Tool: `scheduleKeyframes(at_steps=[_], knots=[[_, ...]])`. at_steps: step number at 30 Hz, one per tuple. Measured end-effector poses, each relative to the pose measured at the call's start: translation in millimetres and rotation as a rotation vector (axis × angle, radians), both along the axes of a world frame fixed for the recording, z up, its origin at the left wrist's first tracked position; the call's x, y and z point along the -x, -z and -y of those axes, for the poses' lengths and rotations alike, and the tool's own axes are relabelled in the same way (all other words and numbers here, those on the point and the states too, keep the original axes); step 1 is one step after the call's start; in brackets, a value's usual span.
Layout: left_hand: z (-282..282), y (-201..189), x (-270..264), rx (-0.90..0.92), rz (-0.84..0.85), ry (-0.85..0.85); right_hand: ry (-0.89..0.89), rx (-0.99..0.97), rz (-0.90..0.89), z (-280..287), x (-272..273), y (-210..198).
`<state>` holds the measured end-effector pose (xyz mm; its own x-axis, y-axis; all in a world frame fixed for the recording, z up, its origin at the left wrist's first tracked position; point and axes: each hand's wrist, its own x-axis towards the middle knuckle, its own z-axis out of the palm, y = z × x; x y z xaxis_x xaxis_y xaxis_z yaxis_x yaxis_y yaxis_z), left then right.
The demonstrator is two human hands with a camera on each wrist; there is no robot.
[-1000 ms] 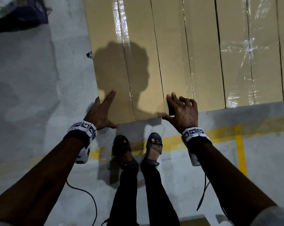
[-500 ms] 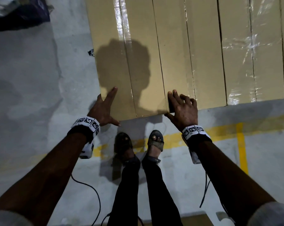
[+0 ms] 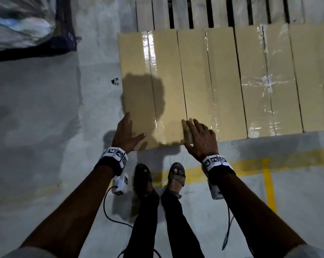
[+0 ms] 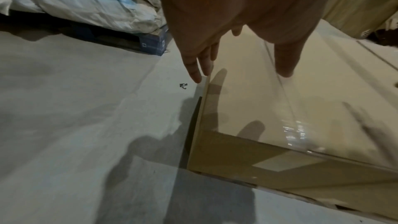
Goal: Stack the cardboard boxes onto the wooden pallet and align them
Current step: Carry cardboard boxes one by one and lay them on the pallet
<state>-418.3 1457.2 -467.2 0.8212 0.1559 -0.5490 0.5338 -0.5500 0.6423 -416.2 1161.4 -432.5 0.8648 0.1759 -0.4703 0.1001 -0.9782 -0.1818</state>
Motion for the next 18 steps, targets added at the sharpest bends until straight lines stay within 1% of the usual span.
scheduleKeyframes(at_steps=[3, 5, 7, 9, 11, 13, 18], knots=[[7.3, -22.5, 11.8, 0.005, -0.033, 0.033, 0.018, -0.033, -0.011, -19.0, 4.6, -28.8], [11.7, -43.3, 26.5, 0.04, -0.058, 0.078, 0.036, -0.047, -0.034, -31.6, 8.9, -53.6], [19.6, -70.7, 40.3, 0.078, -0.038, 0.136, 0.05, -0.073, -0.065, -42.7, 14.0, -77.7], [27.4, -108.0, 50.0, 0.07, -0.037, 0.195, 0.07, -0.097, -0.073, -52.7, 18.7, -104.7], [29.7, -133.6, 62.5, 0.061, -0.042, 0.245, 0.1, -0.124, -0.074, -61.5, 26.2, -128.0], [29.1, -149.6, 75.3, 0.07, -0.058, 0.266, 0.132, -0.158, -0.08, -67.0, 33.7, -145.1], [20.3, -203.5, 102.7, 0.072, -0.106, 0.339, 0.204, -0.23, -0.072, -71.4, 54.5, -193.3]])
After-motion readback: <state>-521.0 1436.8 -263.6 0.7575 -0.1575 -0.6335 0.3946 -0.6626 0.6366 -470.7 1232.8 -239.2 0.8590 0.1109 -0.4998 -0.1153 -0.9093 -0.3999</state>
